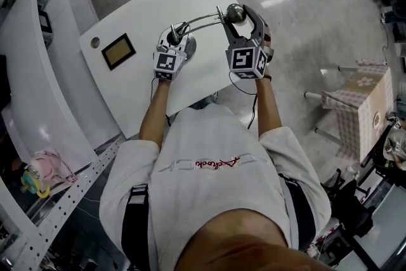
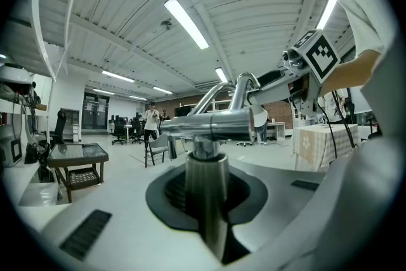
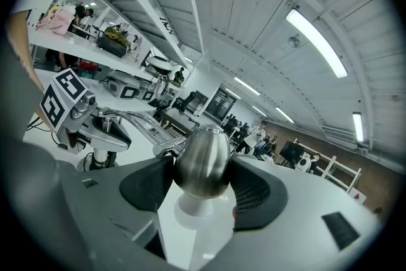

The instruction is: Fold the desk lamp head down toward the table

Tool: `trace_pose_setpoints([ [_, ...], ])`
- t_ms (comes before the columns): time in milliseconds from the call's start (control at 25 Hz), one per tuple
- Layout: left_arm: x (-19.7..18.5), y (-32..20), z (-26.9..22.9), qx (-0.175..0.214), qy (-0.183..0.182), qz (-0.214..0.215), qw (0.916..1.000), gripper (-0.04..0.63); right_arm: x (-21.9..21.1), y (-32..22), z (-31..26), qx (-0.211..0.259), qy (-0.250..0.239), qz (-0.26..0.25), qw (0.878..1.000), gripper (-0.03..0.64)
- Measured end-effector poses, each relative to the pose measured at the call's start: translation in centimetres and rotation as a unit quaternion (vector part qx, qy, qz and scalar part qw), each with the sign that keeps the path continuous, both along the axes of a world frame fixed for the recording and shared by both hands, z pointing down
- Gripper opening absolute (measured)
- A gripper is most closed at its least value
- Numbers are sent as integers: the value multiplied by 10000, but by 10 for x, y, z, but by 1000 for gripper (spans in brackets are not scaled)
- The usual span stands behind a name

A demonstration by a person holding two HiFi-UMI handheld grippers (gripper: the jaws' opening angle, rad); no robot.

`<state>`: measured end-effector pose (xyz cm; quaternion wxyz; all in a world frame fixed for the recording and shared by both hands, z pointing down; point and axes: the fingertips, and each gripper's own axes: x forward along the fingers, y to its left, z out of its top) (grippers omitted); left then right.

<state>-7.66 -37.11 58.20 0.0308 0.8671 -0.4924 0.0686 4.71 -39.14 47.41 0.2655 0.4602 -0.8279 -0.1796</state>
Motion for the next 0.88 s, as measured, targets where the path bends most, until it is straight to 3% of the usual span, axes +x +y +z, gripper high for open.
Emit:
trace_pose_setpoints([
  [480, 1, 0, 3, 49, -15, 56, 10000, 60, 10, -2, 28, -353, -666, 138, 9971, 308],
  [880, 1, 1, 1, -28, -35, 63, 10000, 60, 15, -2, 73, -898, -1699, 213, 9811, 308],
])
